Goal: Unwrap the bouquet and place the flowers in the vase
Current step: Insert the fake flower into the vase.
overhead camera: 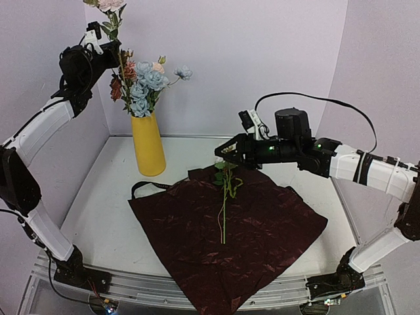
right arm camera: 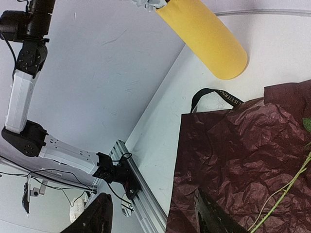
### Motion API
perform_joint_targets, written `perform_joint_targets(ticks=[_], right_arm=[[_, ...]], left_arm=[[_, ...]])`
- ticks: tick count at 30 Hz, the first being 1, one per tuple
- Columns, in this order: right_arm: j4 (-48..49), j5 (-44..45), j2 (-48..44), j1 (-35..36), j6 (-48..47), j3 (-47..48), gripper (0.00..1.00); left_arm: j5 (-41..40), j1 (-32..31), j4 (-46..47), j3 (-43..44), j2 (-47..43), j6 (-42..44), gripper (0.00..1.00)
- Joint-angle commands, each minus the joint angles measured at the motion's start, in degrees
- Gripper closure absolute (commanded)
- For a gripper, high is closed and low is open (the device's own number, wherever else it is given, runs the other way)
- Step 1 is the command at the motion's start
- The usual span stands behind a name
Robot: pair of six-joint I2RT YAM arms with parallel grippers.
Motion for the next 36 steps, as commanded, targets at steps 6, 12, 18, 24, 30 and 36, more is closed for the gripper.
perform_joint_targets(ticks=[6,12,18,24,30,36], right_arm=[[0.2,-1.2,-1.4,-1.3,-2.2,1.7,0.42],[0.1,-1.3,-1.8,-2.4,-2.5,1.6,0.42],[0.1,-1.2,-2.2,-2.9,-1.8,0.6,0.42],[0.1,-1.1,-1.9,-3.0,-1.2,0.4,0.42],[0.1,-0.6,-2.2,-3.0,-0.9,-0.2,0.42],[0.1,-0.4,-2.0,-3.0,-0.3,-0.2,0.42]], left_arm=[[0.6,0.2,11.4,-0.2,1.6,-0.5,1.00],[2.0,0.2,12.8,-4.4,0.6,-2.8,1.00],[3.2,0.2,14.3,-12.1,-2.1,-3.6,1.00],[3.8,0.2,14.3,-17.1,-3.8,-1.4,1.00],[2.6,0.2,14.3,-22.9,-5.5,-0.8,0.86],[-0.1,0.2,13.7,-24.8,-6.4,-1.3,0.75]])
